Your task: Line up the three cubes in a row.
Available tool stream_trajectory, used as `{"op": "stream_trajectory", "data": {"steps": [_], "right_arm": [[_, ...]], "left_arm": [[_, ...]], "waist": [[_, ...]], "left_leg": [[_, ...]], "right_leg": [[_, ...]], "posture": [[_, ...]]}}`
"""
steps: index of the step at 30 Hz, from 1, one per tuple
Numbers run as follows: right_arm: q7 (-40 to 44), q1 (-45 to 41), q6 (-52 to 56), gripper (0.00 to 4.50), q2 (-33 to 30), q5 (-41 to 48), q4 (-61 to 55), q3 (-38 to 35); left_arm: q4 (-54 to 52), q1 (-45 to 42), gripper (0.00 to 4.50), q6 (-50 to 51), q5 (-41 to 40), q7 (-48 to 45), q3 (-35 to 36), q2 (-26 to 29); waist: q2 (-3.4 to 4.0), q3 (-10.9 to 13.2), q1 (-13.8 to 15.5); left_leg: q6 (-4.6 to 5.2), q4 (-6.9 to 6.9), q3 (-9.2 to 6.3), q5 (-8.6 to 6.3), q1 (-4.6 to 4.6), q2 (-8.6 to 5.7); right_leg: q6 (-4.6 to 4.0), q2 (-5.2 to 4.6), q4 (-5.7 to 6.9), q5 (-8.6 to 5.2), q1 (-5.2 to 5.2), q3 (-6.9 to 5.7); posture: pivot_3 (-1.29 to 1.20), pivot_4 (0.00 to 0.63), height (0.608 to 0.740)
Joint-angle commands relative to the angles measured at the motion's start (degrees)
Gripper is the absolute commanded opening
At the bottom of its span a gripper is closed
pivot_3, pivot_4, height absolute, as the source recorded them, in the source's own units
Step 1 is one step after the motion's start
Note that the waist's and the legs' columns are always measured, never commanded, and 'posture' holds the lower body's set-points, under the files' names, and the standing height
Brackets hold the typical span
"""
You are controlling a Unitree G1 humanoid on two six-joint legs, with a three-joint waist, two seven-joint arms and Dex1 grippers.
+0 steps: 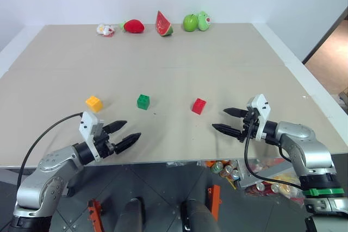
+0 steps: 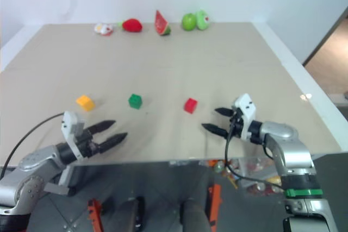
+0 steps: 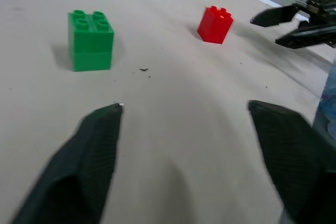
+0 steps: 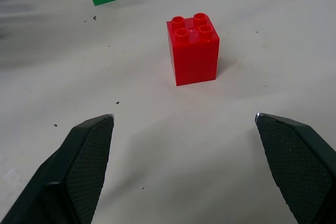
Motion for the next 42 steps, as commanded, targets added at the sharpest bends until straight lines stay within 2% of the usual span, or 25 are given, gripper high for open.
{"op": "stream_trajectory", "data": {"steps": [1, 11, 24, 26, 29, 34, 40, 42], "right_arm": [[-0.5, -2.5, -1.9, 4.5, 0.6, -1.4, 0.1, 0.7], [-1.9, -12.9, -8.2, 4.5, 5.3, -8.2, 13.6, 5.7], [-1.6, -21.4, -15.1, 4.5, 11.7, -12.6, 26.4, 8.3], [-2.0, -22.5, -16.2, 3.97, 12.4, -13.3, 28.5, 8.3], [-0.5, -22.6, -17.0, 2.82, 12.7, -13.1, 29.3, 8.0], [2.6, -21.9, -17.2, 1.29, 12.2, -12.5, 28.6, 7.7], [6.9, -21.3, -15.9, 1.27, 11.1, -11.9, 27.3, 7.7], [11.4, -20.7, -13.6, 1.27, 10.0, -9.9, 25.0, 7.7]], "left_arm": [[-1.1, -2.4, 4.46, -3.2, 2.7, -2.0, -1.5, 1.5], [0.5, -9.9, 4.46, -6.3, 6.6, -7.8, -7.6, 1.9], [-0.1, -8.3, 4.46, -7.4, 8.9, -6.5, -7.7, 0.9], [-0.3, -7.9, 4.5, -7.5, 9.2, -6.0, -7.4, 0.9], [-0.5, -7.0, 4.5, -7.5, 9.3, -4.8, -6.7, 1.0], [-0.6, -6.1, 4.5, -7.7, 9.1, -3.8, -5.9, 0.9], [0.1, -6.0, 4.5, -7.6, 8.5, -3.6, -4.9, 0.9], [0.4, -5.8, 4.5, -7.1, 7.4, -4.4, -4.3, 1.3]], "waist": [[0.0, 0.0, 0.0], [0.0, 0.0, 0.0], [0.0, 0.0, -0.1], [0.0, 0.0, -0.1], [0.0, 0.0, -0.1], [0.01, 0.0, -0.1], [0.01, 0.0, 0.0], [0.01, 0.0, 0.0]], "left_leg": [[0.0, 0.0, 0.0, 0.0, 0.0, 0.0], [0.02, 0.01, -0.01, 0.01, 0.02, 0.02], [0.03, 0.0, -0.02, 0.02, 0.12, 0.14], [0.03, 0.0, -0.01, 0.02, 0.13, 0.14], [0.03, 0.0, -0.01, 0.02, 0.14, 0.14], [0.03, -0.01, 0.01, 0.02, 0.14, 0.15], [0.03, 0.01, 0.01, 0.02, 0.17, 0.15], [0.03, 0.01, 0.01, 0.02, 0.19, 0.15]], "right_leg": [[0.0, 0.0, 0.0, 0.0, 0.0, 0.0], [-0.02, 0.09, 0.01, 0.05, 0.02, 0.04], [-0.04, 0.41, 0.11, 0.07, 0.01, 0.4], [-0.04, 0.41, 0.12, 0.08, 0.01, 0.42], [-0.04, 0.43, 0.13, 0.08, 0.02, 0.44], [-0.04, 0.44, 0.13, 0.07, 0.01, 0.49], [-0.04, 0.44, 0.18, 0.08, 0.01, 0.5], [-0.04, 0.45, 0.2, 0.08, 0.01, 0.5]], "posture": [[0.0, 0.15, 0.74], [0.0, 0.15, 0.74], [0.0, 0.15, 0.74], [0.0, 0.15, 0.74], [0.0, 0.15, 0.74], [0.0, 0.15, 0.74], [0.0, 0.15, 0.74], [0.0, 0.15, 0.74]]}}
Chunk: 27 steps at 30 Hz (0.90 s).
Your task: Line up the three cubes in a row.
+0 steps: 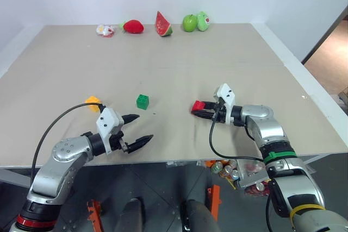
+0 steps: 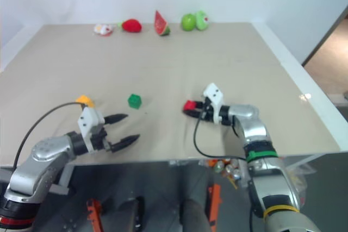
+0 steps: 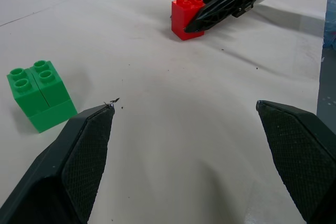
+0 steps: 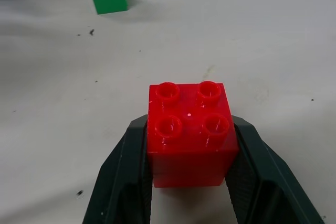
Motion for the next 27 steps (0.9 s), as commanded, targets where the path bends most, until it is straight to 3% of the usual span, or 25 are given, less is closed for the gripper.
{"op": "stream_trajectory", "data": {"steps": [1, 4, 10, 27], "right_arm": [[8.2, 1.0, 3.6, 1.27, -2.9, 4.1, -6.1, -0.5], [16.1, 2.3, 5.1, 1.27, -6.1, 5.2, -9.9, 1.5], [21.1, 3.0, 3.0, 1.27, -7.8, 4.5, -11.8, 3.4], [21.6, 2.0, -2.6, 1.27, -5.2, 2.3, -7.4, 6.5]], "left_arm": [[-0.6, 0.5, 4.5, -0.1, -2.2, -1.5, 2.4, 0.9], [0.2, 1.5, 4.5, 0.2, -3.3, -5.0, 3.1, 3.3], [1.8, 0.7, 4.5, 0.0, -3.1, -7.1, 3.0, 5.1], [-0.2, 1.6, 4.5, 2.9, -4.1, -5.6, 3.5, 4.7]], "waist": [[0.0, 0.0, 0.0], [0.01, 0.0, 0.0], [0.01, 0.0, 0.0], [0.0, 0.0, 0.0]], "left_leg": [[0.0, 0.0, 0.0, 0.0, 0.0, 0.0], [-0.01, -0.01, 0.01, -0.01, 0.0, 0.01], [-0.02, -0.01, 0.02, -0.01, 0.08, 0.04], [-0.02, -0.01, 0.02, -0.01, 0.09, 0.04]], "right_leg": [[-0.01, 0.0, 0.01, 0.0, 0.0, 0.0], [-0.02, 0.01, 0.01, -0.03, 0.0, 0.02], [-0.05, 0.03, 0.02, -0.02, -0.01, 0.01], [-0.07, 0.03, 0.02, -0.01, -0.01, 0.03]], "posture": [[0.0, 0.15, 0.74], [0.0, 0.15, 0.74], [0.0, 0.15, 0.74], [0.0, 0.15, 0.74]]}}
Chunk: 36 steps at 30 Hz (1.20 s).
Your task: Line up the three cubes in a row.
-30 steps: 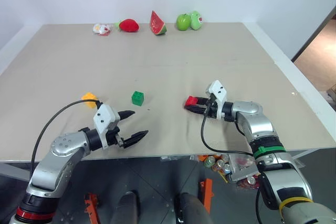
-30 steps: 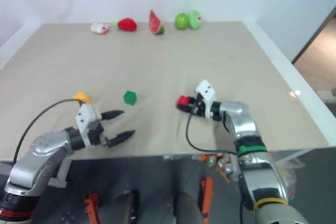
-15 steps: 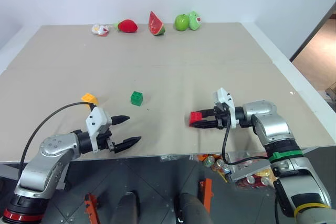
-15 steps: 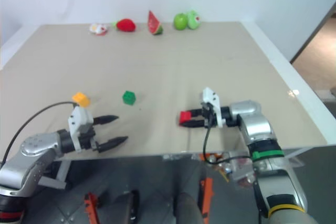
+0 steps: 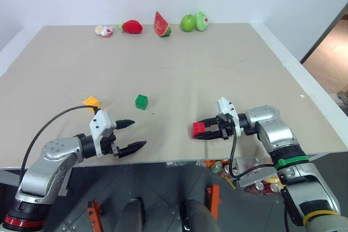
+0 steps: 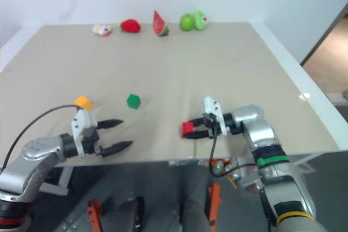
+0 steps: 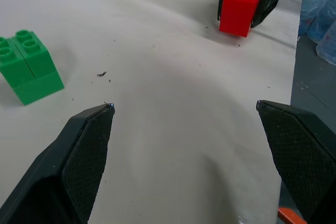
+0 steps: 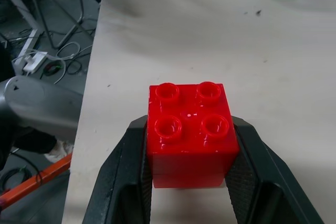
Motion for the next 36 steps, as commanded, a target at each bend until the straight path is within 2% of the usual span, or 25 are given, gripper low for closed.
{"op": "stream_trajectory", "data": {"steps": [1, 2, 5, 8, 9, 16, 20, 25, 36], "right_arm": [[-2.2, -1.9, -1.9, 1.77, 1.0, -1.5, 1.9, -0.2], [-2.9, -2.1, -2.1, 2.32, 1.3, -2.0, 2.6, -0.2], [-4.8, -2.1, -3.9, 3.17, 1.5, -3.4, 3.7, -0.4], [-4.5, -2.2, -5.1, 4.33, 0.0, -4.1, 3.2, -0.8], [-3.4, -2.3, -4.8, 4.45, -1.1, -3.7, 2.5, -1.2], [5.2, -3.2, 0.5, 4.45, -11.6, 3.2, -5.8, -6.1], [4.9, -3.9, 1.2, 4.45, -16.0, 4.7, -7.9, -8.0], [-1.6, -6.7, 4.5, 4.45, -13.6, 6.3, -8.3, -10.3], [-6.7, 2.6, 10.5, 4.45, -11.7, 8.1, -22.3, -10.3]], "left_arm": [[-2.0, 0.5, 4.5, 0.0, -0.5, 1.2, 1.9, 0.1], [-2.0, 0.6, 4.5, -0.2, -0.3, 1.6, 1.9, 0.1], [-1.7, 0.9, 4.5, -0.5, 0.1, 3.7, 2.0, -1.0], [-1.5, 1.0, 4.5, -0.7, 0.4, 5.4, 1.8, -2.0], [-1.2, 0.8, 4.5, -0.8, 0.8, 5.9, 1.5, -2.4], [4.2, -2.3, 4.5, -1.0, 5.7, 8.6, -1.5, -3.8], [9.4, -5.9, 4.5, -2.0, 9.6, 10.5, -3.5, -5.4], [16.1, -11.0, 4.5, -4.2, 13.5, 12.8, -5.0, -8.1], [30.1, -21.2, 4.5, -8.1, 17.4, 17.2, -4.8, -14.7]], "waist": [[0.0, 0.0, 0.0], [0.0, 0.0, 0.0], [0.0, 0.0, 0.0], [0.0, 0.0, 0.0], [0.0, 0.0, 0.0], [0.0, 0.0, 0.1], [0.0, 0.0, 0.1], [-0.01, 0.0, 0.0], [-0.02, 0.0, 0.3]], "left_leg": [[0.0, 0.0, 0.0, 0.0, 0.0, 0.0], [0.0, 0.0, 0.0, 0.0, 0.01, 0.0], [0.0, 0.0, 0.0, 0.0, 0.02, 0.0], [0.0, 0.01, 0.0, 0.0, 0.02, 0.0], [0.0, 0.02, 0.0, 0.0, 0.02, -0.01], [-0.01, 0.03, 0.04, 0.01, 0.02, -0.03], [-0.01, 0.02, 0.04, 0.0, 0.03, -0.02], [-0.01, 0.03, 0.05, 0.0, 0.09, -0.03], [-0.01, 0.08, 0.04, 0.01, 0.08, -0.14]], "right_leg": [[0.0, 0.01, 0.0, 0.0, 0.0, 0.0], [0.0, 0.01, 0.0, 0.01, 0.0, 0.0], [-0.01, 0.0, 0.02, 0.01, 0.0, 0.0], [0.0, 0.0, 0.02, 0.01, 0.02, 0.01], [0.0, -0.01, 0.02, 0.02, 0.03, 0.01], [0.02, -0.03, 0.02, 0.03, 0.03, 0.03], [0.01, -0.02, 0.01, 0.02, 0.02, 0.03], [-0.01, 0.01, 0.03, 0.06, -0.01, 0.09], [0.15, -0.05, 0.03, 0.05, 0.1, 0.18]], "posture": [[0.0, 0.15, 0.74], [0.0, 0.15, 0.74], [0.0, 0.15, 0.74], [0.0, 0.15, 0.74], [0.0, 0.15, 0.74], [0.0, 0.15, 0.74], [0.0, 0.15, 0.74], [0.0, 0.15, 0.74], [0.0, 0.15, 0.74]]}}
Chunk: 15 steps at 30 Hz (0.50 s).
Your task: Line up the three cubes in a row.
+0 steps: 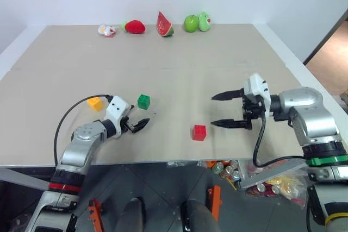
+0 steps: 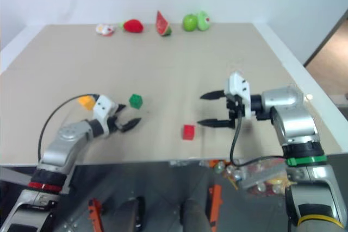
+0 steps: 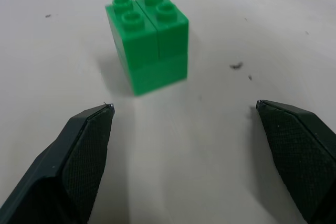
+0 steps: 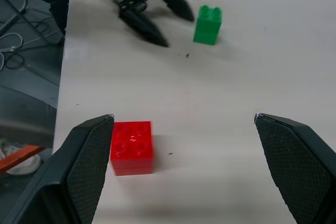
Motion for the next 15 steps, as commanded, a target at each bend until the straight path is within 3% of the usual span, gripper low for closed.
{"op": "stream_trajectory", "data": {"steps": [1, 13, 14, 15], "right_arm": [[-1.9, 0.0, 1.8, 4.45, -0.2, 2.2, -4.4, -2.0], [-6.2, 2.1, 3.6, 4.45, 1.5, 3.0, -7.2, -1.5], [-6.3, 2.2, 3.5, 4.5, 1.6, 2.9, -7.0, -1.5], [-6.4, 2.2, 3.4, 4.5, 1.6, 2.9, -6.8, -1.5]], "left_arm": [[2.9, -2.2, 4.5, -1.7, 1.2, 1.5, 0.3, -1.4], [12.7, -7.8, 4.5, -4.9, 4.5, 5.7, 0.9, -5.0], [13.5, -8.3, 3.96, -5.1, 4.6, 6.4, 1.2, -5.1], [14.2, -8.8, 3.72, -5.3, 4.7, 6.9, 1.4, -5.2]], "waist": [[0.0, 0.0, -0.1], [0.0, 0.0, 0.1], [0.0, 0.0, 0.1], [0.0, 0.0, 0.1]], "left_leg": [[0.0, 0.01, 0.0, 0.0, 0.0, 0.0], [-0.03, 0.12, -0.02, 0.04, 0.08, -0.06], [-0.03, 0.13, -0.02, 0.04, 0.08, -0.07], [-0.03, 0.14, -0.02, 0.05, 0.09, -0.07]], "right_leg": [[0.01, 0.0, 0.0, 0.01, 0.0, 0.0], [0.07, -0.06, 0.01, 0.22, 0.18, -0.01], [0.06, -0.06, 0.01, 0.23, 0.18, -0.01], [0.04, -0.06, 0.01, 0.25, 0.19, -0.01]], "posture": [[0.0, 0.15, 0.74], [0.0, 0.15, 0.74], [0.0, 0.15, 0.74], [0.0, 0.15, 0.74]]}}
